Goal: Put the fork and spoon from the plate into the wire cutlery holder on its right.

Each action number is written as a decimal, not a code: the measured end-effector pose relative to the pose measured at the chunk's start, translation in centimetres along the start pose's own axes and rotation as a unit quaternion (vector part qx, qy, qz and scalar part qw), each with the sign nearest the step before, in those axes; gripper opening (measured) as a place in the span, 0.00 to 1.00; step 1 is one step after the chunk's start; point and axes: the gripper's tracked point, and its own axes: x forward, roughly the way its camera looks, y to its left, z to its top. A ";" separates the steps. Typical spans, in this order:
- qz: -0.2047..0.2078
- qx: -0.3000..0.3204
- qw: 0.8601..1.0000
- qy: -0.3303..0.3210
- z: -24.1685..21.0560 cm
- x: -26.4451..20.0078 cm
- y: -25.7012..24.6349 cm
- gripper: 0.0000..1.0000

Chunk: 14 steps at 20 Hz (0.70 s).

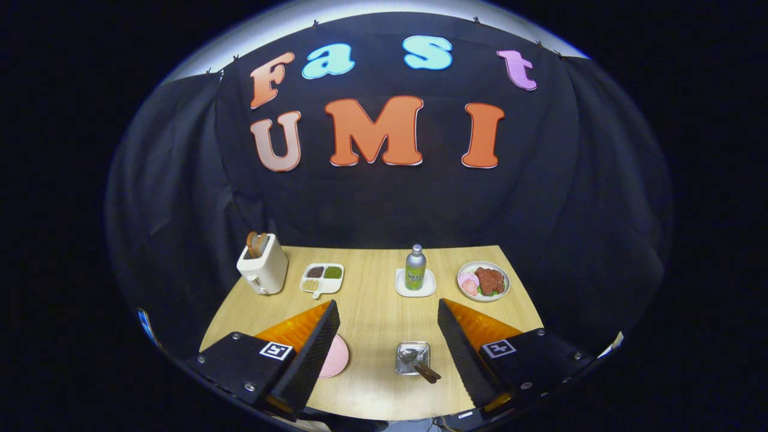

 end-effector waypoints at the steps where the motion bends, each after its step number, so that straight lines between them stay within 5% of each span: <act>1: -0.004 0.004 1.000 -0.017 0.5 -0.8 -0.1 0.98; 14: -0.050 0.021 0.993 -0.104 1.8 -4.5 -1.5 0.98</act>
